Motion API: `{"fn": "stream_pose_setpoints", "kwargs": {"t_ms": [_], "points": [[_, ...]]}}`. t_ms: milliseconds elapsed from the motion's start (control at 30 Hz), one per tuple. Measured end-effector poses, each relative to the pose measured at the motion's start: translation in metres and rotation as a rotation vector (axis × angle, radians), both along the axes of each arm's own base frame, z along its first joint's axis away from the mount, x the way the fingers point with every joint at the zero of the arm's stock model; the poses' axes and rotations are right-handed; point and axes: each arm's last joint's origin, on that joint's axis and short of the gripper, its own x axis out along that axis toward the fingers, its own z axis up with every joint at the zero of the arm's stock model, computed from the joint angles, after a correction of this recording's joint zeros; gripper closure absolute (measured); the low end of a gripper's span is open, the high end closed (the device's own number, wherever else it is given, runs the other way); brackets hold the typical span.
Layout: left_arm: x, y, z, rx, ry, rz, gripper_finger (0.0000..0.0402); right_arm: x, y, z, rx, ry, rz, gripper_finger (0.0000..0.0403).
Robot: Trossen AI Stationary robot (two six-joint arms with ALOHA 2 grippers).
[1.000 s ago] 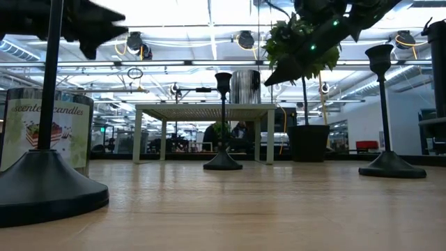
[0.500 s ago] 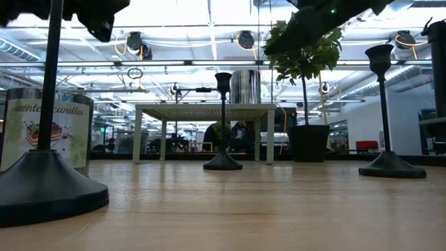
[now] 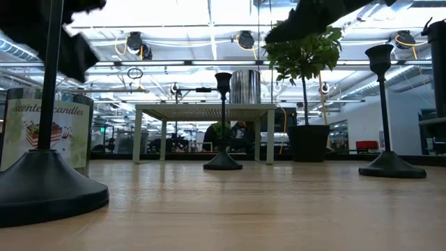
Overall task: Pick & Place candle stick holders
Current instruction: Put the left jar candle on the shelf
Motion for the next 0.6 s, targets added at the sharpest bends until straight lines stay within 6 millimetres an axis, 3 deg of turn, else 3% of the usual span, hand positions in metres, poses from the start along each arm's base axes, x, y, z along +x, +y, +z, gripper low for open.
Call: {"fn": "stream_pose_setpoints", "kwargs": {"t_ms": [133, 333, 600], "points": [[-0.001, -0.009, -0.010, -0.083, 0.098, 0.007, 0.0245, -0.001, 0.003, -0.004, 0.000, 0.009, 0.010, 0.0234], [-0.004, -0.013, -0.010, -0.104, 0.106, 0.039, 0.0245, -0.002, 0.002, -0.011, 0.000, 0.027, 0.007, 0.0234], [-0.008, -0.011, -0.020, -0.023, 0.194, 0.023, 0.0256, -0.003, 0.002, -0.016, -0.030, 0.049, 0.019, 0.0234]]}}
